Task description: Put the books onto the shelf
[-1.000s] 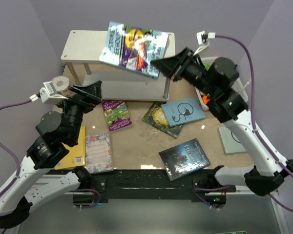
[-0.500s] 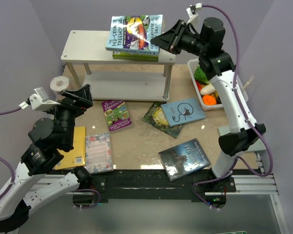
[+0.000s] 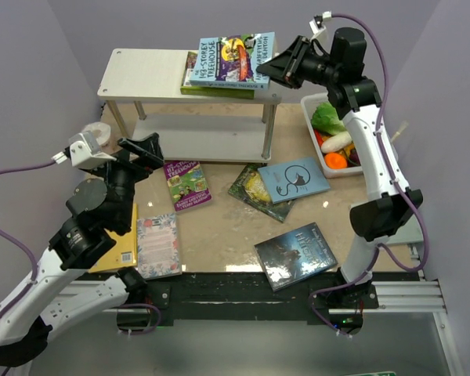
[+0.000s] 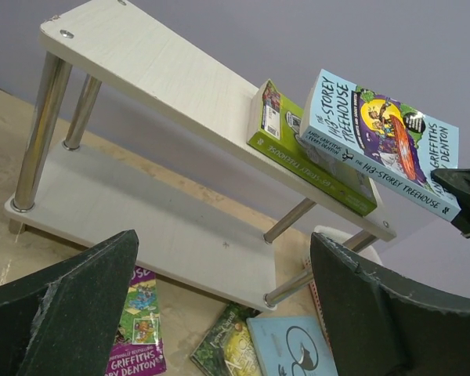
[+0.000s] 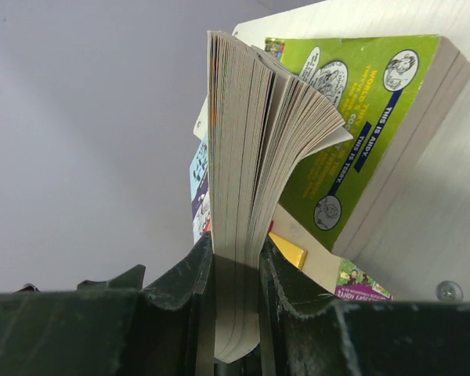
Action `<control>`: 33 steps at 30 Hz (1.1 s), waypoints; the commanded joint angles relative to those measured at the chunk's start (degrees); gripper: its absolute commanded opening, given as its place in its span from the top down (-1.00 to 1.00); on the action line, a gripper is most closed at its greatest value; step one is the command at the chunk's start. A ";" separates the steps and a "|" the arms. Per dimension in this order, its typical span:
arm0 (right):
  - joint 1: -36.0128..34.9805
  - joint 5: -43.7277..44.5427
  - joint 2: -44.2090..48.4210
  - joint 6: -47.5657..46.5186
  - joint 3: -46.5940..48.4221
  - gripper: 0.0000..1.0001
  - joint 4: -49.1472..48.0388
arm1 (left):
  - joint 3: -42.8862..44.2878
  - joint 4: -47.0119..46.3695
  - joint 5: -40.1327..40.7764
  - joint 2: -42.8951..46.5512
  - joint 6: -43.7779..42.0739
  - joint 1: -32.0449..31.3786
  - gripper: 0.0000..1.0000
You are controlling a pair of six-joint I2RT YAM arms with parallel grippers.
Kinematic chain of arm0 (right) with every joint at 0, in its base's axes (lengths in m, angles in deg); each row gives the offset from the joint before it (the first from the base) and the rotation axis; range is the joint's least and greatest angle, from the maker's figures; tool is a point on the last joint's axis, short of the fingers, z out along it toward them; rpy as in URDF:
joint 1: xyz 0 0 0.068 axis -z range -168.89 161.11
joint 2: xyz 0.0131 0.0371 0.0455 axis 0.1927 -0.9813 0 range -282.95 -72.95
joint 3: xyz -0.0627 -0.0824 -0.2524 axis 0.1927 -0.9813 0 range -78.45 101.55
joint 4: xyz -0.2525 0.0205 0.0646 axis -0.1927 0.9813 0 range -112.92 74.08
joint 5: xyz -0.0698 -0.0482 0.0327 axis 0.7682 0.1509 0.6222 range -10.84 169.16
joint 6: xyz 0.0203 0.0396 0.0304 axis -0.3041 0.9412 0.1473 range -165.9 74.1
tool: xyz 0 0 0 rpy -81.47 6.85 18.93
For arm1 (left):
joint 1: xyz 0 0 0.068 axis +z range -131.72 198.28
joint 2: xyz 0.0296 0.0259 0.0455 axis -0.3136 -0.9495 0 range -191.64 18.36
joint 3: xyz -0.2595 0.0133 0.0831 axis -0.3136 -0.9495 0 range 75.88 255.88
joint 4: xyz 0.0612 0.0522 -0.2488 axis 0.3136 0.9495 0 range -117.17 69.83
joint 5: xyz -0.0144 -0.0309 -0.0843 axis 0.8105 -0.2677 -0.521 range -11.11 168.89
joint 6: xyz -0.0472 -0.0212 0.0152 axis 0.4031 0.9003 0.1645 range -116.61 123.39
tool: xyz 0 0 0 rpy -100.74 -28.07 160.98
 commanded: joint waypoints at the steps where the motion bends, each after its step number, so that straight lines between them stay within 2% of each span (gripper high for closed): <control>1: 0.55 -4.24 0.00 1.89 3.75 1.00 -4.91 | 0.18 -3.65 -0.05 -1.21 -1.45 0.10 -0.93; 13: 1.08 -1.96 -5.79 1.54 7.44 1.00 -2.18 | -0.17 -4.27 -0.05 -1.83 -1.98 0.10 -0.94; 18: 1.08 -1.69 -7.73 1.36 10.34 0.91 -1.04 | -0.61 -4.45 -0.40 -1.92 -1.63 0.18 -0.94; 19: 1.16 -1.69 -7.91 1.19 10.78 0.86 -0.78 | -0.78 -4.53 -0.49 -1.92 -1.63 0.18 -0.95; 20: 1.08 -1.69 -8.17 1.01 11.13 0.68 -0.51 | -0.96 -4.62 -0.58 -2.00 -1.63 0.18 -0.95; 22: 1.16 -1.78 -8.26 0.83 11.14 0.50 -0.25 | -1.05 -4.71 -0.84 -2.09 -1.54 0.10 -0.95; 23: 1.25 -1.60 -8.09 0.57 11.05 0.21 0.27 | -1.05 -4.71 -0.93 -2.09 -1.54 0.18 -0.95; 27: 1.69 -1.43 -7.38 -0.22 9.38 -0.16 1.24 | -1.05 -4.80 -1.02 -2.18 -1.72 0.18 -0.95; 33: 2.92 1.64 -7.12 -3.72 10.17 -0.33 7.04 | -1.14 -4.89 -1.37 -2.44 -1.72 0.18 -0.96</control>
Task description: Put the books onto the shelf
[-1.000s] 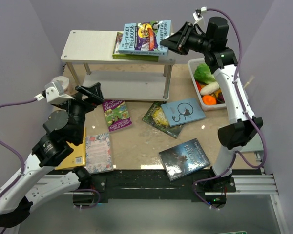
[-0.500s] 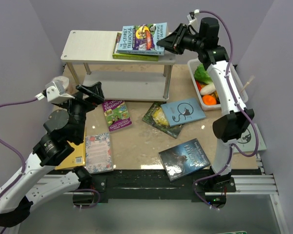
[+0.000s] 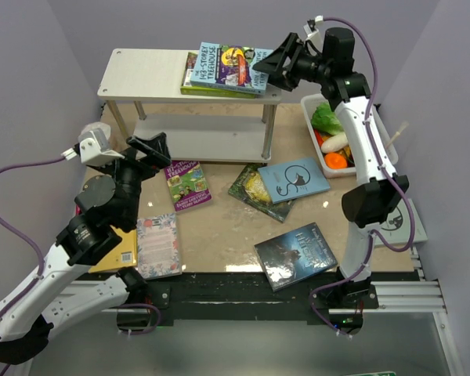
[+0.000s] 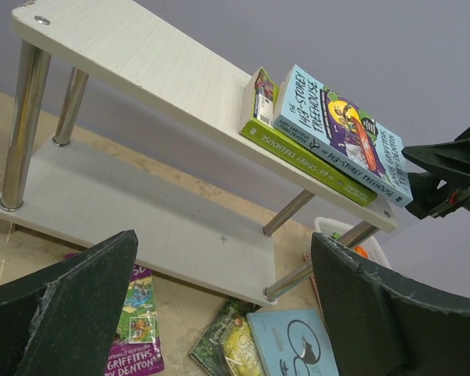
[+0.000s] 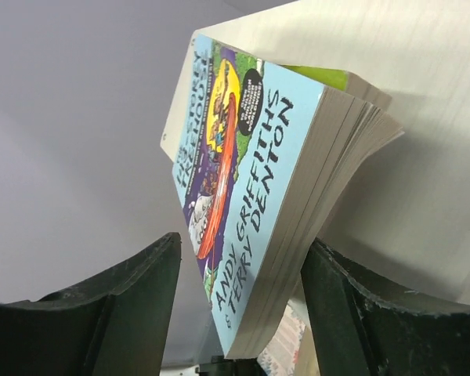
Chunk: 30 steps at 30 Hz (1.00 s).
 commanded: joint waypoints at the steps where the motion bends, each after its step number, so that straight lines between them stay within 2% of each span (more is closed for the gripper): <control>1: 1.15 2.96 2.02 -3.78 2.98 -0.34 4.83 | -0.22 -2.61 0.14 -0.34 -1.30 0.18 -0.96; 7: 1.50 9.55 1.49 -8.70 7.28 -0.39 13.36 | -0.04 -2.79 -0.21 -1.22 -1.30 0.10 -0.96; 11: 1.50 13.77 4.38 -10.02 5.11 -0.40 13.46 | -0.04 -2.79 -0.47 -1.49 -1.13 0.10 -0.96; 13: 1.50 17.01 7.01 -10.20 2.38 -0.40 10.32 | -0.04 -2.87 -0.04 -1.49 -1.39 0.10 -0.96; 16: 1.07 22.62 14.74 -9.76 -7.80 -0.04 4.95 | 0.65 -5.33 0.23 -2.19 -3.40 0.27 -0.96; 17: 0.80 24.22 18.59 -9.67 -13.14 0.32 1.19 | 1.44 -6.64 0.23 -3.84 -4.19 0.36 -0.90; 20: -0.43 30.01 22.13 -10.55 -19.58 0.78 -2.79 | 8.81 -4.30 -4.59 -11.38 -6.14 3.69 -0.67; 21: -1.04 31.17 23.62 -11.34 -20.74 0.98 -3.32 | 11.36 -2.63 -9.57 -13.59 -4.66 7.35 -0.62; 23: -1.92 35.02 25.74 -11.69 -25.37 1.00 -6.74 | 18.65 0.19 -15.13 -19.29 -3.15 10.98 -0.44; 26: -4.11 39.42 29.17 -13.01 -30.31 1.00 -10.79 | 25.08 -0.84 -20.94 -24.49 -2.53 14.77 -0.31; 29: -8.07 46.46 28.66 -17.22 -28.41 1.00 -8.71 | 32.37 0.63 -24.98 -30.63 -2.88 18.01 -0.22; 30: -9.30 48.47 27.95 -18.36 -27.26 1.00 -7.47 | 34.13 1.16 -29.35 -32.23 -1.93 20.81 -0.18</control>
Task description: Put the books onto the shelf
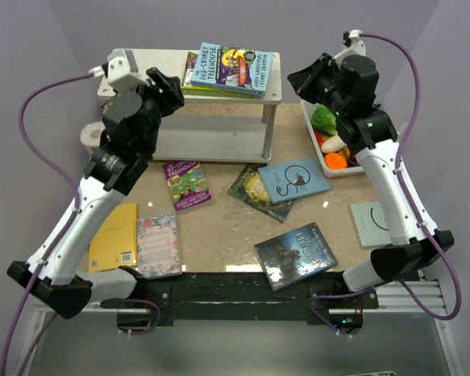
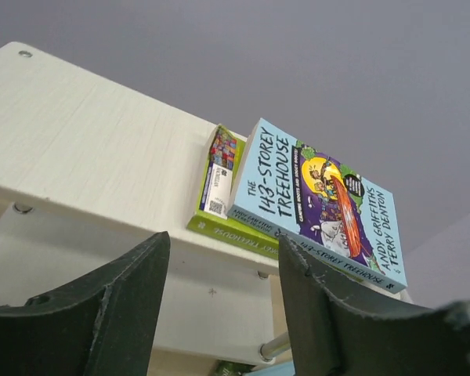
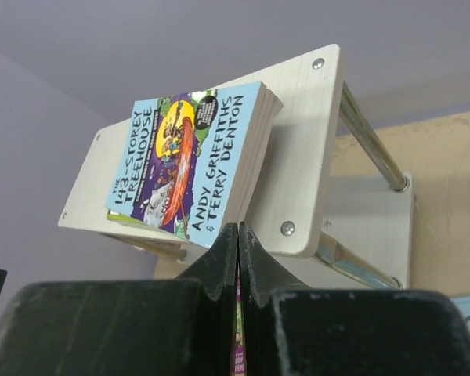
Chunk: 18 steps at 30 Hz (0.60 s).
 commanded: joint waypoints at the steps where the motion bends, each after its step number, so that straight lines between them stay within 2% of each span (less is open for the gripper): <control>1: -4.15 10.85 -2.69 -6.02 2.71 1.00 -0.30 | 10.66 0.91 -14.49 -6.10 1.49 6.54 -0.09; 6: -4.50 12.52 -3.67 -5.59 2.72 1.00 -0.10 | 8.94 -4.97 -30.91 -10.07 8.50 16.72 0.14; 8: -4.59 12.88 -4.11 -5.33 2.63 1.00 -0.37 | 7.61 -8.92 -36.55 -11.64 14.03 20.16 0.33; 9: -4.59 12.88 -4.55 -5.06 2.89 1.00 -0.19 | 6.04 -10.50 -43.20 -12.26 15.89 23.13 0.40; 10: -4.59 12.88 -4.81 -4.89 3.59 1.00 0.42 | 5.24 -16.09 -46.13 -12.88 17.48 24.38 0.57; 13: -4.59 12.79 -4.99 -4.27 3.16 1.00 -0.10 | 4.70 -21.57 -53.97 -15.60 21.79 26.59 0.78; 18: -4.59 10.60 -6.39 -3.48 2.98 1.00 -1.16 | 8.48 -24.05 -60.30 -20.70 24.26 26.94 0.81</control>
